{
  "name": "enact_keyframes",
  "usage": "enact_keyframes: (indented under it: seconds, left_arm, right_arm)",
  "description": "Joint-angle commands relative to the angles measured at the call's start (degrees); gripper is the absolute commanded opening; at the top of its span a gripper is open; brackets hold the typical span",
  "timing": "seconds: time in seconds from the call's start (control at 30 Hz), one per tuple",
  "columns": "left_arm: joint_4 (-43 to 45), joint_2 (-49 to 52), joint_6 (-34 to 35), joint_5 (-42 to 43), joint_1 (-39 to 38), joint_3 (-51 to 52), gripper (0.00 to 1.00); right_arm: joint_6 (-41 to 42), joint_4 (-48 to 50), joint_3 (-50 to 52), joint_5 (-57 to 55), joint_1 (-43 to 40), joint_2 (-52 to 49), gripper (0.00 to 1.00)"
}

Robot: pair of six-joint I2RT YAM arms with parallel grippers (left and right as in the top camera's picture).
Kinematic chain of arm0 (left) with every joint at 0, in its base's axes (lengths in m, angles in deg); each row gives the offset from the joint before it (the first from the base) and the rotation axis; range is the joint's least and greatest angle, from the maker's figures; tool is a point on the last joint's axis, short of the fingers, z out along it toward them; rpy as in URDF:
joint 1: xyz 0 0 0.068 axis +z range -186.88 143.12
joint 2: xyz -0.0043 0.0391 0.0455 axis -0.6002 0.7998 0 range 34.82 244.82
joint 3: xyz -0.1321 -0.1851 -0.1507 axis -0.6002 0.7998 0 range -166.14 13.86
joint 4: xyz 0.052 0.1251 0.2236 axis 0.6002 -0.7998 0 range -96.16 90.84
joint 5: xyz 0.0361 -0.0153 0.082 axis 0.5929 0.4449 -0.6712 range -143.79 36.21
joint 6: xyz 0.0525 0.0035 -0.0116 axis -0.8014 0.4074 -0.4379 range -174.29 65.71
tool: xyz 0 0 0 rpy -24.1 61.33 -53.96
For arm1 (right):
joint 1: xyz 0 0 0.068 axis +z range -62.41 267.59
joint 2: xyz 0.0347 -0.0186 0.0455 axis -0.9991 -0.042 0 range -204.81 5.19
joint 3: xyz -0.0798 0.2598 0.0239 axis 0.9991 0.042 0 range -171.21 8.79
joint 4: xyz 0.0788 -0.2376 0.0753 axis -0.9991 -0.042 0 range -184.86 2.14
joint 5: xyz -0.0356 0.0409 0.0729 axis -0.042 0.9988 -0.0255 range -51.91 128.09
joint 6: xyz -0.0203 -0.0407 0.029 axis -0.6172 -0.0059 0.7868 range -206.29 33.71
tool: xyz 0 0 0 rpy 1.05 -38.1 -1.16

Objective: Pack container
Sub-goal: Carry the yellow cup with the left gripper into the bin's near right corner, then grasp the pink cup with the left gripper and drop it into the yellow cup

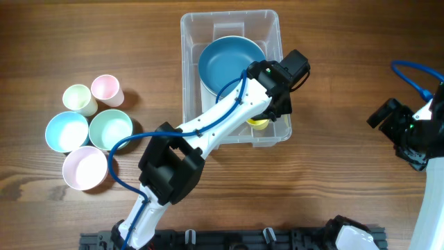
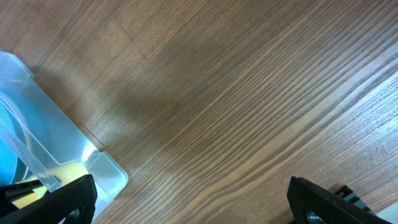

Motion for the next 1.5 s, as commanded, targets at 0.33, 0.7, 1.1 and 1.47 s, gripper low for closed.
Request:
enact_keyframes:
  seconds: [0.33, 0.7, 1.1, 1.47]
  left_arm:
    - [-2.4, -17.0, -5.2, -6.6, 6.6, -0.9, 0.78]
    - [-13.9, -30.7, -5.4, -12.6, 43.8, 1.5, 0.8]
    - [-7.8, -4.3, -9.9, -10.5, 49.7, 6.7, 0.79]
    - [-6.9, 1.9, -9.9, -10.9, 49.7, 6.7, 0.43]
  right_arm:
    - [-0.6, 0.1, 0.1, 0.5, -0.2, -0.3, 1.0]
    - [-0.6, 0.3, 0.1, 0.5, -0.2, -0.3, 1.0]
    - [-1.0, 0.3, 0.1, 0.5, -0.2, -0.3, 1.0]
    - [-1.4, 0.4, 0.1, 0.5, -0.2, -0.3, 1.0]
